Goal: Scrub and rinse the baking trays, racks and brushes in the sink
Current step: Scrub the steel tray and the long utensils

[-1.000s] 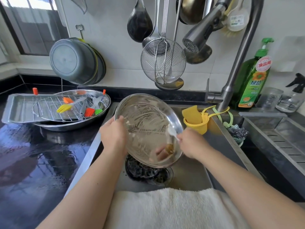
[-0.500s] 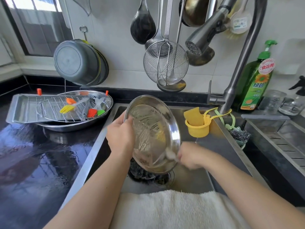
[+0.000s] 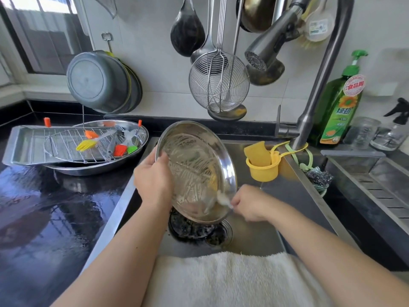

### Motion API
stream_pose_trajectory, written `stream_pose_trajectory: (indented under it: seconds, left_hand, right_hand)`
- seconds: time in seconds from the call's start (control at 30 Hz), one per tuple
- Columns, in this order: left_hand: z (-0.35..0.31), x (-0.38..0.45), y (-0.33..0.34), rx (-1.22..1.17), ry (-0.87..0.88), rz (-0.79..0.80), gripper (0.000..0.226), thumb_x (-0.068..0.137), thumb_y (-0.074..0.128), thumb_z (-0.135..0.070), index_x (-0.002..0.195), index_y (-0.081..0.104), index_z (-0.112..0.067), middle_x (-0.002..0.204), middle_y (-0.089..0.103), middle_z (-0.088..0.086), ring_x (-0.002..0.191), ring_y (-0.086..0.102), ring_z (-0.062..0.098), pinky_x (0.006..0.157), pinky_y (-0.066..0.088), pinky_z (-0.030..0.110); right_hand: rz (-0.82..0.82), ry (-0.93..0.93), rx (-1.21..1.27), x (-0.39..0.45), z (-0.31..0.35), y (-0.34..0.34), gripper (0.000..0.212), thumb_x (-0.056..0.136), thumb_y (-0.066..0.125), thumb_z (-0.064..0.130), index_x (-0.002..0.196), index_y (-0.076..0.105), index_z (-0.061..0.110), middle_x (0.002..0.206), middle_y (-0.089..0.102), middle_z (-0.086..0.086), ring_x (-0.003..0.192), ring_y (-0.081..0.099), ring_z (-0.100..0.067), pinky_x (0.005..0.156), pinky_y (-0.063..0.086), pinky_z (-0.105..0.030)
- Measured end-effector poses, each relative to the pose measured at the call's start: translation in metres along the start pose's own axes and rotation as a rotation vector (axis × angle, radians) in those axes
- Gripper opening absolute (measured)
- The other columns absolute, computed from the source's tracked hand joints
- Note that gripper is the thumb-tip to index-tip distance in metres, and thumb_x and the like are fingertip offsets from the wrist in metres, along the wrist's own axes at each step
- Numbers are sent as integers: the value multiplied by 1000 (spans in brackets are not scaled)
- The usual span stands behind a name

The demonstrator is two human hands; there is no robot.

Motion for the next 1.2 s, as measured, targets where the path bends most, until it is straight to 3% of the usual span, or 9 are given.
stream_pose_trajectory:
  seconds: [0.1,0.23,0.4,0.53,0.67,0.73,0.83,1.0,1.2]
  left_hand:
    - [-1,-6,5,2,24,50,26,92,61,-26,107,82,-33,66,63,-14,64,54,11,68,46,32]
    - [-1,-8,3,90,97,82,29,92,61,-28,110,80,-40,62,61,-19,61,52,7,69,44,30]
    - [1,0,4,-25,-9,0,23,91,65,-26,107,82,-26,62,64,-15,65,57,8,73,49,30]
    - [3,5,-4,3,18,-52,29,91,66,-31,116,79,-32,87,78,-11,84,69,10,86,55,39]
    - [-2,10,-6,-74,-74,-135,14,94,67,-24,95,80,-28,73,68,-11,70,60,11,73,49,30]
    - [-2,7,-5,-76,-105,-134,12,94,68,-25,86,77,-28,73,68,-9,70,61,12,72,49,30]
    - [1,8,-7,-63,-87,-140,13,91,69,-27,96,81,-31,74,70,-10,74,64,13,75,50,32]
    - [1,12,-7,-141,-180,-183,22,79,71,-30,57,75,-30,66,60,-3,67,53,20,67,46,34]
    - [-2,8,-7,-110,-142,-137,24,93,69,-23,69,70,-28,68,61,-5,63,52,16,66,43,31]
  right_hand:
    - [-140,70,-152,11,-1,-7,14,97,53,10,98,67,8,97,59,-12,86,57,-30,72,51,-28]
    - [202,-38,42,-16,12,15,20,95,56,13,82,71,18,70,60,-7,67,56,-25,50,43,-24]
    - [-163,41,-105,12,-2,-5,17,98,51,9,94,66,6,86,60,-11,77,55,-27,67,47,-28]
    - [233,-174,189,-28,23,19,22,100,59,17,116,74,19,59,66,0,43,49,-13,41,39,-19]
    - [-146,-58,-33,2,9,-1,24,99,56,15,76,64,17,70,53,-4,68,55,-24,49,35,-27]
    - [-187,-81,-63,1,8,0,33,99,54,13,66,54,18,71,46,-3,73,53,-25,50,34,-28]
    - [77,-271,88,-28,27,16,21,100,58,18,87,74,22,59,55,7,60,56,-15,57,45,-28]
    - [-367,-209,-38,-3,13,-4,25,103,51,17,101,74,9,78,41,0,71,43,-19,61,33,-26]
    - [-135,-377,58,-21,26,13,23,100,62,22,118,75,22,81,57,3,64,51,-15,61,44,-34]
Point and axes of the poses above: each hand's wrist, its own x-axis towards the middle knuckle, its own y-axis out of the palm, z = x × y, the point moved 2 cm from there along x, towards the middle knuckle
